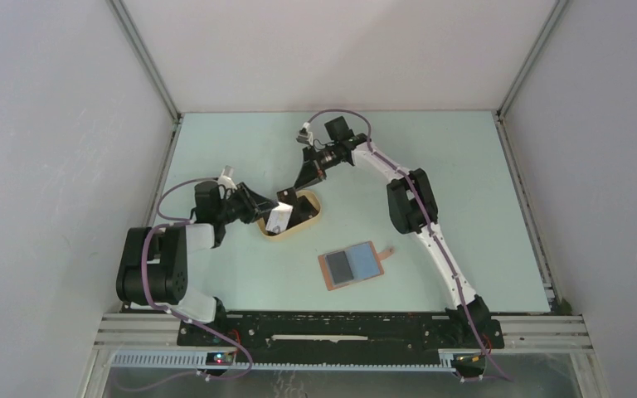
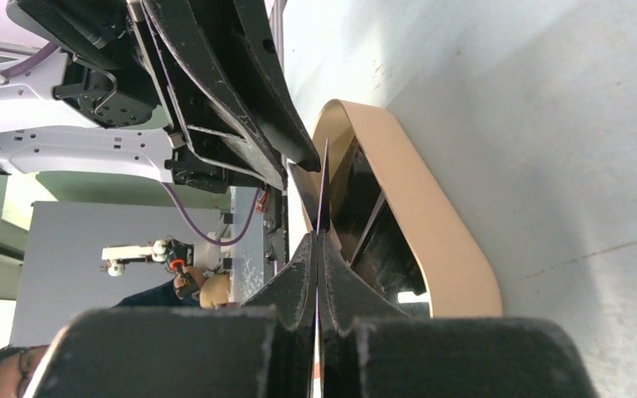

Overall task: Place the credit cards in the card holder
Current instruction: Place the credit card in the storage box.

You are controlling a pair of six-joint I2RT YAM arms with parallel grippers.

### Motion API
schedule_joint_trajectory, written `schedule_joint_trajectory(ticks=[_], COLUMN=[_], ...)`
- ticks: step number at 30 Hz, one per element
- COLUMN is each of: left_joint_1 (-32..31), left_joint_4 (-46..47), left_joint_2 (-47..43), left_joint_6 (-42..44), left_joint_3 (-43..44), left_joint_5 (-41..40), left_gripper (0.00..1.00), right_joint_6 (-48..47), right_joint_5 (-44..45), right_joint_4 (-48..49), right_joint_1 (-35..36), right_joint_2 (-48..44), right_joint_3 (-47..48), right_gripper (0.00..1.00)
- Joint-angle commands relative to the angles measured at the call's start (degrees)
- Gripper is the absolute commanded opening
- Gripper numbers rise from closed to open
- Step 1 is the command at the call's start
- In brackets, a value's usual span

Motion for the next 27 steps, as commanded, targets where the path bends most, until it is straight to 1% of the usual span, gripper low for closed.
schedule_joint_trajectory(ticks=[1,6,11,14,18,21,24,27], left_joint_1=[1.0,1.0,1.2,1.2,0.2,-4.0,-9.0,-13.5], left_joint_4=[0.3,-0.7,-5.0,-6.5,-6.2,-6.0,-4.9,-3.1], left_joint_2=[-2.1,-3.8,-7.9,-12.0,-20.9,-29.3,-37.7,-45.4], left_joint_6=[1.6,2.2,4.5,5.7,7.2,8.9,9.7,9.4], left_joint_3=[1.5,1.0,1.1,0.6,-1.2,-2.9,-5.1,-7.5], left_joint_5=[-1.0,-2.6,-6.4,-8.2,-8.9,-10.0,-12.6,-14.5], left_gripper=[0.31,0.33,0.37,0.39,0.42,0.50,0.59,0.66], right_joint_6=[-3.8,-5.3,-6.6,-9.1,-15.0,-21.1,-27.6,-32.0], right_joint_5=[0.8,1.2,1.6,2.1,3.7,4.8,6.2,6.2], right_joint_4=[-2.7,-3.7,-4.9,-7.1,-12.1,-15.0,-17.5,-20.0], right_joint_1=[-0.9,-1.5,-2.0,-2.3,-2.9,-3.2,-3.5,-4.4], right_joint_2=[-0.9,-1.7,-2.6,-4.2,-9.1,-17.8,-28.5,-38.5], right_joint_3=[2.5,2.8,3.7,4.3,2.9,-4.3,-15.4,-26.1], right_gripper=[0.00,0.00,0.00,0.00,0.00,0.00,0.00,0.00])
